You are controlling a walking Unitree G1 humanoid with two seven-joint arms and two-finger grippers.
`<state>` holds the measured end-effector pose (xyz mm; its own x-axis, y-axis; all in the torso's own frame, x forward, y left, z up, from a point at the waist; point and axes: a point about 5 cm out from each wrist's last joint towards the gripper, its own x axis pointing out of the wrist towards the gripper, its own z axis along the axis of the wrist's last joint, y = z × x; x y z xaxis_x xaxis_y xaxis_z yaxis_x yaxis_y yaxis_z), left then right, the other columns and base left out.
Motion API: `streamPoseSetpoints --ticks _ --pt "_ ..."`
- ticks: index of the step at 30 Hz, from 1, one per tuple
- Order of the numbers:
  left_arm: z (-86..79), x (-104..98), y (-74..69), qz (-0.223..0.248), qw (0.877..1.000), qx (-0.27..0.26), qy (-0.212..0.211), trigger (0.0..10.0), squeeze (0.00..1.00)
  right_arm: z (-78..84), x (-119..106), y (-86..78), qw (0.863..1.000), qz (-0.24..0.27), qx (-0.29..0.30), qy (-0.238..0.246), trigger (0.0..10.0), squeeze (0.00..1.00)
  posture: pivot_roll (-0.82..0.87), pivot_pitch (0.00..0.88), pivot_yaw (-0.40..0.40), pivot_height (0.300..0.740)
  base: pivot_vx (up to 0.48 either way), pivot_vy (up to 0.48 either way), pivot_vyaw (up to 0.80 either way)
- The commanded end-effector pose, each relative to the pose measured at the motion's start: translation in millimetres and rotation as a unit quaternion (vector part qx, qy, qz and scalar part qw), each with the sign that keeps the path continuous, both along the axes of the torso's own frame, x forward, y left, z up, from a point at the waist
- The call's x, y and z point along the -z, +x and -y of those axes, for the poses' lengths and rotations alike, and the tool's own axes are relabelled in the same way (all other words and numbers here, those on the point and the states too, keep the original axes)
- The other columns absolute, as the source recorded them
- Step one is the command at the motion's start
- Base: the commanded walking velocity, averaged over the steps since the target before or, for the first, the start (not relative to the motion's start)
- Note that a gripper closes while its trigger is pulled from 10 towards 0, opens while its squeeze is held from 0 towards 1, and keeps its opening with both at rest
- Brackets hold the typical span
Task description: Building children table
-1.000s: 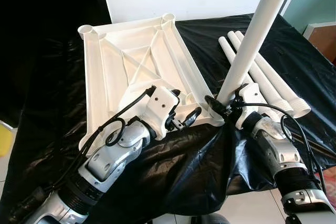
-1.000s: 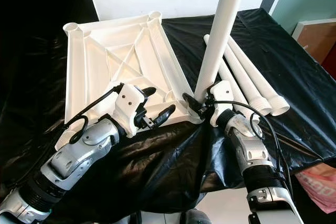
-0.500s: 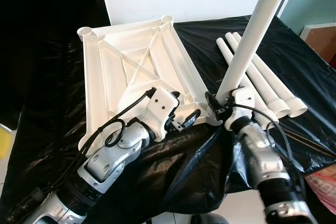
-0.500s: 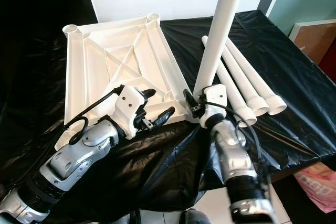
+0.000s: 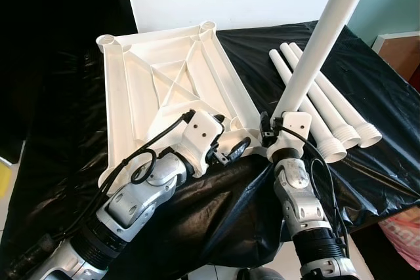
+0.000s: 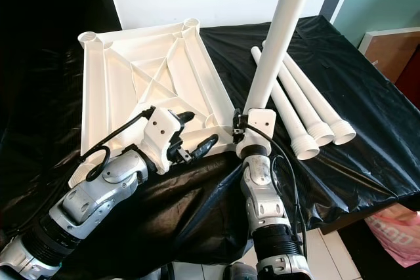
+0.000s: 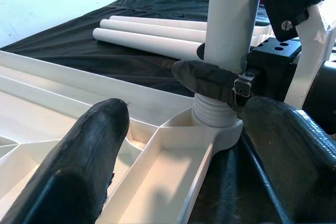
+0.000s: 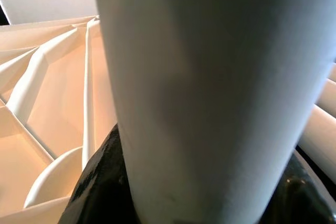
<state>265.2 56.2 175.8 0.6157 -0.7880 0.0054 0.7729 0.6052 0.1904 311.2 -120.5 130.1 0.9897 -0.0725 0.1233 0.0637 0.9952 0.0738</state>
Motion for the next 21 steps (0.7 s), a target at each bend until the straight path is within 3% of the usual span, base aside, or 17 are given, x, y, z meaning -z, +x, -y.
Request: streamPoseSetpoints --ticks 1,10,11,21 --pt "8.5 5 -12.7 -0.021 0.990 0.137 0.029 10.0 0.00 6.6 21 -4.8 0.998 -0.054 0.020 0.008 10.0 0.00 0.00 0.110 -0.005 0.740 0.000 0.000 0.00" --pt "7.4 5 -11.8 -0.020 0.990 0.135 0.031 10.0 0.00 7.7 18 -5.7 0.999 -0.045 0.029 0.009 10.0 0.00 0.00 0.111 -0.005 0.740 0.000 0.000 0.00" --pt "7.0 5 -11.2 -0.019 0.990 0.134 0.031 10.0 0.00 7.4 15 -5.3 0.999 -0.033 0.014 0.011 10.0 1.00 0.00 0.115 0.002 0.740 0.000 0.000 0.00" --pt "9.2 6 -8.1 -0.018 0.990 0.137 0.030 10.0 0.00 37.6 -3 -0.8 0.996 0.018 -0.089 -0.024 10.0 1.00 -0.04 0.109 0.016 0.740 0.000 0.000 0.00"
